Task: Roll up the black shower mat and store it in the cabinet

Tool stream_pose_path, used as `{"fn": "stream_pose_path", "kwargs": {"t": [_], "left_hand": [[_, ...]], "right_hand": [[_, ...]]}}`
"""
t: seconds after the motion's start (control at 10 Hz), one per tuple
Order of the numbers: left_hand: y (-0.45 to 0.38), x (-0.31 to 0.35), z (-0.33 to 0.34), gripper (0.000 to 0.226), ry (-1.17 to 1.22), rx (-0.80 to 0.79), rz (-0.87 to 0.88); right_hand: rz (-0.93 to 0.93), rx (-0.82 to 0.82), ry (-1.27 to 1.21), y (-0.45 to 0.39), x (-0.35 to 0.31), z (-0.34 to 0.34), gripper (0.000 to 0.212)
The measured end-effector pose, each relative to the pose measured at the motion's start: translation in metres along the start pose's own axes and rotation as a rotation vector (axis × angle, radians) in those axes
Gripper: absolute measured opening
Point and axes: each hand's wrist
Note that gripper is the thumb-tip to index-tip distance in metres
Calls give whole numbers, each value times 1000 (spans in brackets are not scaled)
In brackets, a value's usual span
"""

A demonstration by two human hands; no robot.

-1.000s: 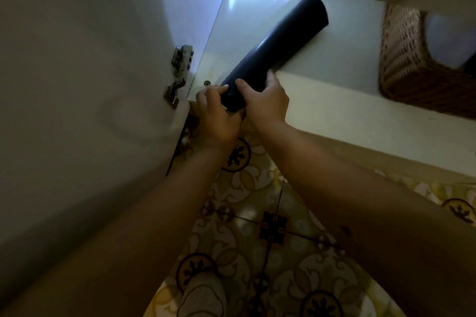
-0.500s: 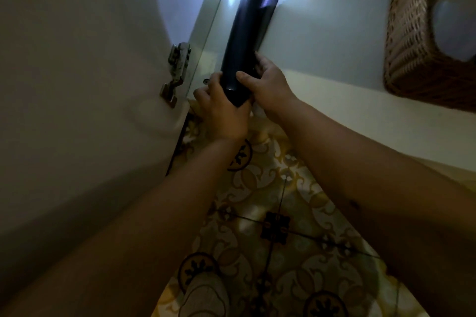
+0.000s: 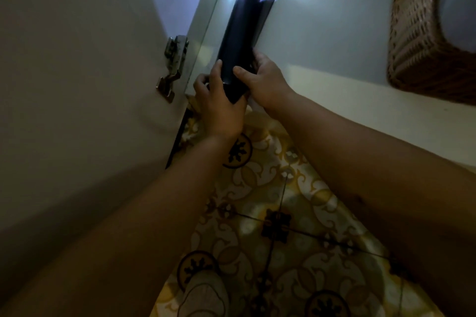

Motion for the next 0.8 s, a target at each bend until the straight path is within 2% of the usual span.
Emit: {"fn": "stream_pose_path", "kwargs": {"t": [0.2,0.4,0.7,0.8], "left_hand": [[-1,-5,-4,90,20,-97,-2],[0,-7,-7,92,38,-109,41],[2,0,-15,69,53,-126,45],[2,6,-23,66,-11,-115,40]], "right_hand": [[-6,24,143,0,-1,-1,75],[-19,69,214,4,2,-1,76],[-33,55,266,24,12,-25,68],[-31,135,336,43,18,-47,67]]}}
Point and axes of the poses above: each hand's wrist, its own y-axis away from the middle knuckle, its own z-axis out of the palm, x = y × z, and after that the axes turned 10 degrees about -y, right-handed
